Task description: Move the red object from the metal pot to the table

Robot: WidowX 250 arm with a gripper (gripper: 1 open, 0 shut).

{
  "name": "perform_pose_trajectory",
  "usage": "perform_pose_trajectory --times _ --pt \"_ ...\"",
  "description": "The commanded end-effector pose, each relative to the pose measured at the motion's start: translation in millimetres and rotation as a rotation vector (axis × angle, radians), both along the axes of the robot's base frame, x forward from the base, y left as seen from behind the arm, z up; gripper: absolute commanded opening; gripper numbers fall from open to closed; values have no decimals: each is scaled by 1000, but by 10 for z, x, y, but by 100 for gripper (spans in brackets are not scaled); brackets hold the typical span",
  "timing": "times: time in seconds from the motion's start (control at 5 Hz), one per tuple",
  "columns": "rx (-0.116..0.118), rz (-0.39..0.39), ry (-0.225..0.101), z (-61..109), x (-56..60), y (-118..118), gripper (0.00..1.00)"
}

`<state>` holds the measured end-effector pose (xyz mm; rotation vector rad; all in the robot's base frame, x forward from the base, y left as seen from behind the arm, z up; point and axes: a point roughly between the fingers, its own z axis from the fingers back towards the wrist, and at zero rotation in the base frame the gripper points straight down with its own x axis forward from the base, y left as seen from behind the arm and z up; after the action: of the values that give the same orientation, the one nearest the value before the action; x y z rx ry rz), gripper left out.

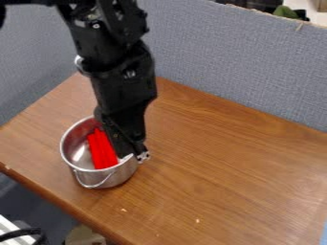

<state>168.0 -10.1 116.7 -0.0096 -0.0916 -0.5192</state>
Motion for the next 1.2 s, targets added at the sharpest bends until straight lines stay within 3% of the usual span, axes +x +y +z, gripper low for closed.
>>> perform_pose_trajectory --times 0.0,0.2,0.4,0.6,0.8,1.0 --pt "22 11 -37 74 53 -50 0" --pt "34 -239 -61 -68 216 -50 0" --pt "17 -445 -85 -263 454 81 0" --pt "34 -540 -91 -144 503 247 100" --pt "31 -572 -87 -70 555 581 100" --pt "-5 -473 -85 -244 289 237 100"
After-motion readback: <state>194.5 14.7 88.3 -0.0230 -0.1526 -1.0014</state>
